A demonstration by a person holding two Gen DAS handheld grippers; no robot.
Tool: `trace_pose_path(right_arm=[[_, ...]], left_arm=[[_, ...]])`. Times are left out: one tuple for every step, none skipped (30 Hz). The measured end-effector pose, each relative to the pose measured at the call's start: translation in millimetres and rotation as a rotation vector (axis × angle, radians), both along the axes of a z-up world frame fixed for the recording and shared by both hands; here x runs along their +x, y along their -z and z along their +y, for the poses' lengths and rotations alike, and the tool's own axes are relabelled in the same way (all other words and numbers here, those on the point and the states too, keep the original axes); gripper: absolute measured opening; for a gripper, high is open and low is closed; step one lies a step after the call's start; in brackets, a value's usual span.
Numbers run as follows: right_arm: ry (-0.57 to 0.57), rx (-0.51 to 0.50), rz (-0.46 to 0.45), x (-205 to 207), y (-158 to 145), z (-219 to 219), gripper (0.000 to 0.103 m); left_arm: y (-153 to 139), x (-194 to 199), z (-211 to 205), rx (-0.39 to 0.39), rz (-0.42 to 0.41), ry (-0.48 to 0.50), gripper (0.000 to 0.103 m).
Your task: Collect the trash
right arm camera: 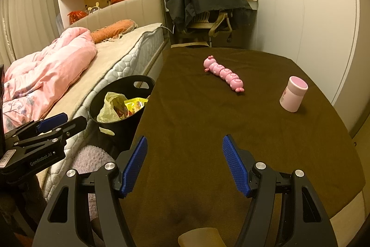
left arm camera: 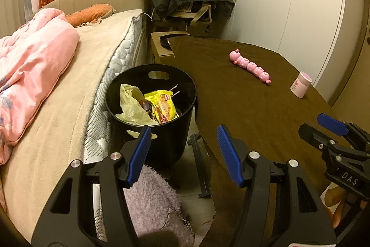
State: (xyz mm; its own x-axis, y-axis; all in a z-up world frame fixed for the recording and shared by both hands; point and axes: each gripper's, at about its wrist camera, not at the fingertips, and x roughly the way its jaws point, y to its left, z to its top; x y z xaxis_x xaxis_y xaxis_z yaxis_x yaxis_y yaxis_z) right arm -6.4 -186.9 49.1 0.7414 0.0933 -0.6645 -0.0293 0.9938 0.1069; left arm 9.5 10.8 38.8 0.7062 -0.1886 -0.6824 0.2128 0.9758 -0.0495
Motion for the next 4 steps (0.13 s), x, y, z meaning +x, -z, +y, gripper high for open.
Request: trace_pose_path(right_arm=[[-0.002,-0.001,0.0,1,1,-2,0.063],[-0.002,-0.002,0.001,4,2,-4,0.063],[-0.001,0.0,0.003,7,3,-10,0.063],[0.0,0.007,0.006,10,4,-15,0.063]], left_arm=[[0,1,-3,0.009,-0.003,-0.002,0.057],[0,3,-6,0.013,-0.005,-0.001,0.057],[-1,5,-10,0.018,-0.003,0.004,0.057],[0,9,-16,0.018,0.003,0.01,0.057]])
